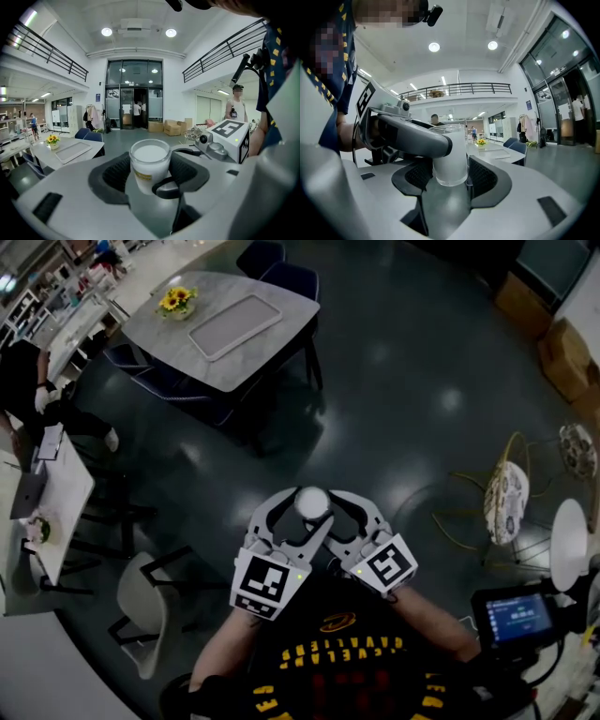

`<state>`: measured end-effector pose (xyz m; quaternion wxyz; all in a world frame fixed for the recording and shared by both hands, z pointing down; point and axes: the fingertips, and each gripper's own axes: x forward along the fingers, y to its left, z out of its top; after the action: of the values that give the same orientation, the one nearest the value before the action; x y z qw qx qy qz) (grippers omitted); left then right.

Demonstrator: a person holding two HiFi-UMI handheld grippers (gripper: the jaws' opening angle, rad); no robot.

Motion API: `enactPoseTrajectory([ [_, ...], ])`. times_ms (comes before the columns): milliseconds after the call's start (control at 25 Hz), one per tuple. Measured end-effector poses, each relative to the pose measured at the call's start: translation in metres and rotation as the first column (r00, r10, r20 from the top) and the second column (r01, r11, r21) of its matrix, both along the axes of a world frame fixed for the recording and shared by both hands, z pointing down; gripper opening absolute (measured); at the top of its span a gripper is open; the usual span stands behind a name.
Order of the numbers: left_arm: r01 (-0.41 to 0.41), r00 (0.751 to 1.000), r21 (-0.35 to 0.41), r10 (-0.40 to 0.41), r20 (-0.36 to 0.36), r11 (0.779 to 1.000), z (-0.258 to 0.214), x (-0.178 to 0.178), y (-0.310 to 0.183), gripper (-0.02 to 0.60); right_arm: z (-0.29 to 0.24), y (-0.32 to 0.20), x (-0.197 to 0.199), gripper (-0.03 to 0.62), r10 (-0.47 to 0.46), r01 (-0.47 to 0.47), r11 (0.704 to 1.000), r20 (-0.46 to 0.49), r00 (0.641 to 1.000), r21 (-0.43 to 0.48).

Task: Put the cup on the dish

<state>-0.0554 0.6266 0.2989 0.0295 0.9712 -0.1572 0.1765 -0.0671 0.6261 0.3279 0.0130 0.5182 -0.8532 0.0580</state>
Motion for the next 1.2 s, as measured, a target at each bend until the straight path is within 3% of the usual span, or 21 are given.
enactPoseTrajectory([
  [360, 0.004, 1.000, -0.010, -0.004, 0.020, 1.000, 0.012, 0.023, -0.026, 0.262, 0.012, -0.024, 0.019, 0.233, -0.024, 0.023, 1.000, -0.012, 1.000, -0.016],
  [880, -0.038, 0.999, -0.029, 0.038, -0.001, 0.999, 0.019, 0.053, -0.142, 0.262, 0.019, -0.141, 0.050, 0.232, 0.010, -0.013, 0.999, -0.074, 0.997, -0.038],
  [1200, -0.044, 0.999, -0.030, 0.044, -0.001, 0.999, 0.026, 0.042, -0.201, 0.262, 0.025, -0.201, 0.039, 0.230, 0.008, -0.013, 0.998, -0.094, 0.996, -0.055],
])
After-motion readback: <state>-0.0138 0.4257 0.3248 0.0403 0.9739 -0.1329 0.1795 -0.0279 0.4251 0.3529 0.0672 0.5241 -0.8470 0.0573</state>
